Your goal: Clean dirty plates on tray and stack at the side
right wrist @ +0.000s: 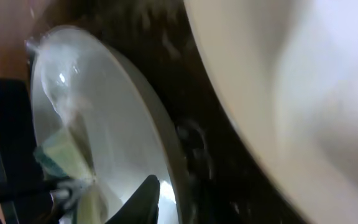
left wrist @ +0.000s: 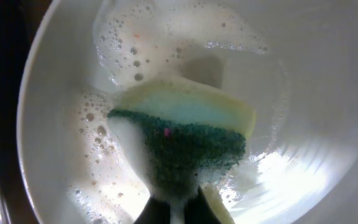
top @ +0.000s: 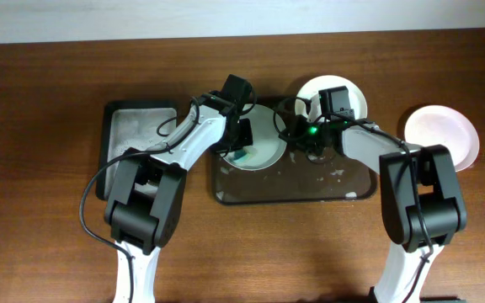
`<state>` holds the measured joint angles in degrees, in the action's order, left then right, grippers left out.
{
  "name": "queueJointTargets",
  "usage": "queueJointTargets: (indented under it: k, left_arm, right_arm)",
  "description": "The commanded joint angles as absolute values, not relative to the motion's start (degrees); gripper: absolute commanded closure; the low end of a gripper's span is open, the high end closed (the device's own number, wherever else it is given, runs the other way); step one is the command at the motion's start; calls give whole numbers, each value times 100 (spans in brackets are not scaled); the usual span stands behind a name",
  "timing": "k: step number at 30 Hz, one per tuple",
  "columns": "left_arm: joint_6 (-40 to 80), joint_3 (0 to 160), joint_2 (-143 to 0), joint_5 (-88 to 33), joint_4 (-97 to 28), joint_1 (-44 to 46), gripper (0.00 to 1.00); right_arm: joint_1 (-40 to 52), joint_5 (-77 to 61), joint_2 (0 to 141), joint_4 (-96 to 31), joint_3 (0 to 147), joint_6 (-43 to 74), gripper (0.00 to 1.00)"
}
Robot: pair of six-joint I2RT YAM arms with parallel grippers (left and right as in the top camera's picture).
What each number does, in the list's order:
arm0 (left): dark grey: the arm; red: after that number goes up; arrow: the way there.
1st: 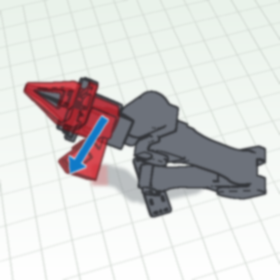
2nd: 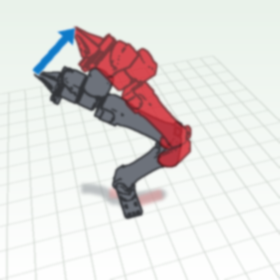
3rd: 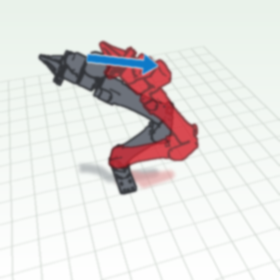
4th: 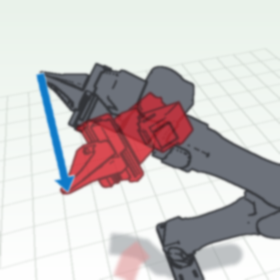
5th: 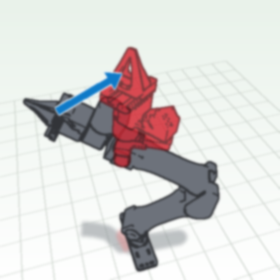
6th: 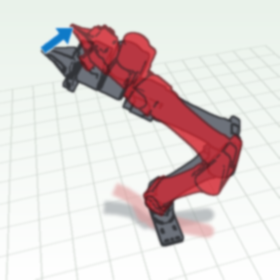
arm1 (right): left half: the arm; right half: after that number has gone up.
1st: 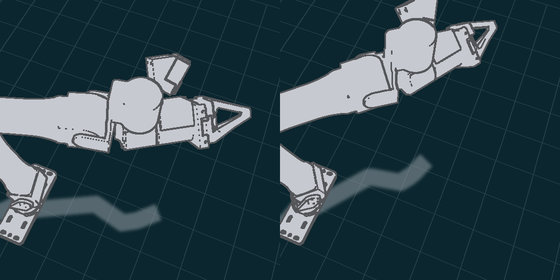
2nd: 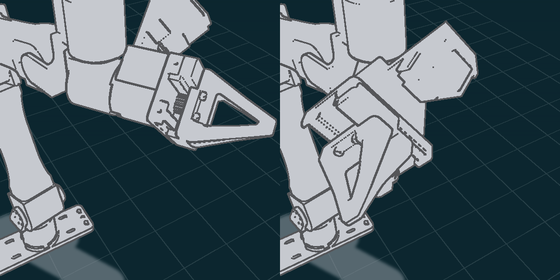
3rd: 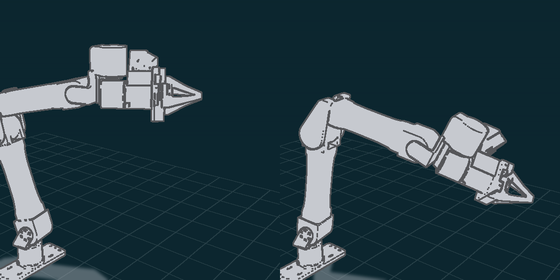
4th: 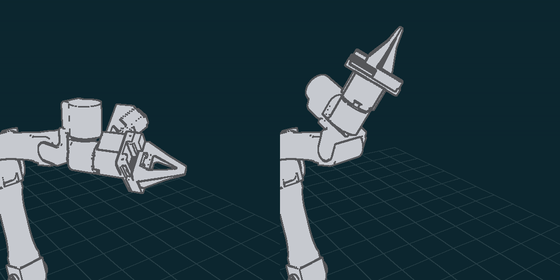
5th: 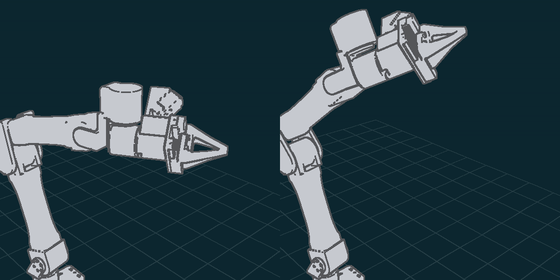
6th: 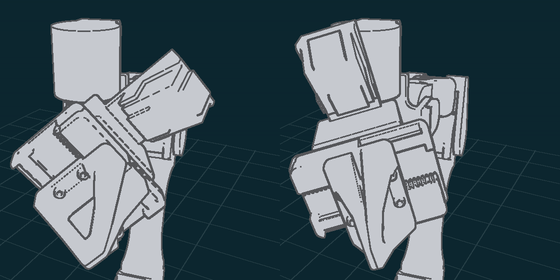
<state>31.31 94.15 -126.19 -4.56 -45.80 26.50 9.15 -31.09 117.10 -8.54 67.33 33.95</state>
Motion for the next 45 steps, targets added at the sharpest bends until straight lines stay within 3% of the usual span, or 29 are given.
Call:
queueJointTargets:
  k: [1,3,16,22,25,30,37,41,45]
  left_arm:
    - [3122,9006,-13037,-648,-4737,2672,99]
    - [3089,9011,-13037,-648,-4737,2672,99]
    - [1688,9386,-13037,-484,-4471,2244,99]
    - [729,9386,-13037,-838,-4390,2578,99]
    - [801,9386,-13037,-462,-4040,2755,99]
    - [1935,9386,-13037,768,-3297,2805,99]
    - [1973,9386,-13037,1288,-3052,2805,99]
    - [1970,9386,-13037,709,-3712,2818,99]
    - [1503,9397,-13037,-1002,-4169,2790,99]
  right_arm:
    - [941,-2971,11878,-746,6726,3435,81]
    - [941,-2880,11878,-895,6726,3461,96]
    - [934,-2805,11878,-1223,6726,3496,96]
    - [937,-2805,11878,-1229,6726,3496,96]
    - [934,-2803,11878,-1313,6726,3496,96]
    - [934,-2781,11878,-1374,6726,3492,96]
    - [937,-2781,11878,-1372,6726,3494,96]
    - [937,-2781,11878,-1374,6726,3494,96]
    - [937,-2783,11878,-1369,6726,3496,96]
